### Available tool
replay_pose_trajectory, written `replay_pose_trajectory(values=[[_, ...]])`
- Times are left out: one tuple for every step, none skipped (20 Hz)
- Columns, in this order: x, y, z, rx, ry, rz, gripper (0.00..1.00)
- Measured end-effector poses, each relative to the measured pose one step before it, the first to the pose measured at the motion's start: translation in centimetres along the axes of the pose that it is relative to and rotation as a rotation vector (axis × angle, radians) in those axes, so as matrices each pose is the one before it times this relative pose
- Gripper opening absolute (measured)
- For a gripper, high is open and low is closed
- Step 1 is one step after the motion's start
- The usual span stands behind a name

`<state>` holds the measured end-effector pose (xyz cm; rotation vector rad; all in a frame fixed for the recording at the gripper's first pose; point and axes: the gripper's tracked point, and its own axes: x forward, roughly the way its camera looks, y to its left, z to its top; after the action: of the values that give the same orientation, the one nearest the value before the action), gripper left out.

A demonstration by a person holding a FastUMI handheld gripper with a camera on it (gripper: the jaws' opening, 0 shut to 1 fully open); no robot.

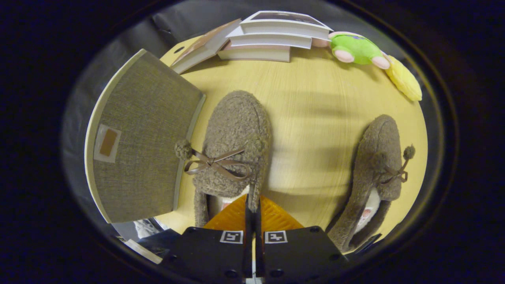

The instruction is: Open the storage box then place both shoes into the box .Put the left shoe in first, then the right shoe, with the right side of both shoes facing outward in a uniform manner.

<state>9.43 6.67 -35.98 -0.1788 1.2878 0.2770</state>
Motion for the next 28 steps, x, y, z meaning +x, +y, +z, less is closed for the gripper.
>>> replay_pose_trajectory(values=[[-0.031,0.059,-0.049,0.00442,-0.00398,0.00199,0.05],[-0.087,0.048,0.072,0.00700,-0.00677,0.00794,0.05],[-0.042,0.094,0.120,0.01402,-0.01060,0.01580,0.05],[-0.354,0.376,0.022,0.02724,-0.00903,0.02046,0.05],[-0.386,0.488,0.129,0.02960,-0.01157,0.02555,0.05],[-0.417,0.298,0.062,0.02502,-0.00923,0.01759,0.05],[-0.359,0.071,0.135,0.01207,-0.00693,0.01693,0.05],[-0.394,0.060,0.048,0.01505,-0.00448,0.01131,0.05],[-0.463,0.265,-0.069,0.02187,-0.00200,0.01371,0.05],[-0.479,0.312,0.017,0.02618,-0.00341,0.01706,0.05],[-0.591,0.366,0.018,0.02809,-0.00100,0.01973,0.05],[-0.719,0.411,0.073,0.03079,-0.00367,0.02126,0.05],[-0.745,0.479,0.137,0.02866,-0.00636,0.02196,0.05],[-0.823,0.635,0.281,0.02380,-0.00984,0.02548,0.05],[-0.846,0.654,0.268,0.02252,-0.00885,0.02538,0.05],[-1.017,0.790,0.293,0.01900,-0.01250,0.02334,0.05],[-1.052,0.790,0.413,0.01192,-0.01815,0.01816,0.05],[-0.952,0.827,0.505,-0.00066,-0.02102,0.01494,0.05],[-0.954,0.741,0.434,-0.00716,-0.02087,0.00811,0.05],[-0.763,0.856,0.472,-0.00645,-0.01922,0.00790,0.05],[-0.590,1.127,0.370,-0.00628,-0.01499,0.01280,0.05],[-0.517,1.275,0.148,-0.00598,-0.00736,0.02069,0.05],[-0.374,1.409,0.153,-0.00474,-0.00546,0.02527,0.05],[-0.228,1.419,-0.029,-0.00562,0.00215,0.02305,0.05],[-0.179,1.375,-0.081,-0.01180,0.00047,0.02063,0.05],[0.178,1.362,-0.083,-0.01685,-0.00242,0.01516,0.05],[0.538,1.347,-0.101,-0.01508,0.00098,0.01581,0.05],[0.897,1.251,-0.246,-0.00470,0.00432,0.01497,0.05]])
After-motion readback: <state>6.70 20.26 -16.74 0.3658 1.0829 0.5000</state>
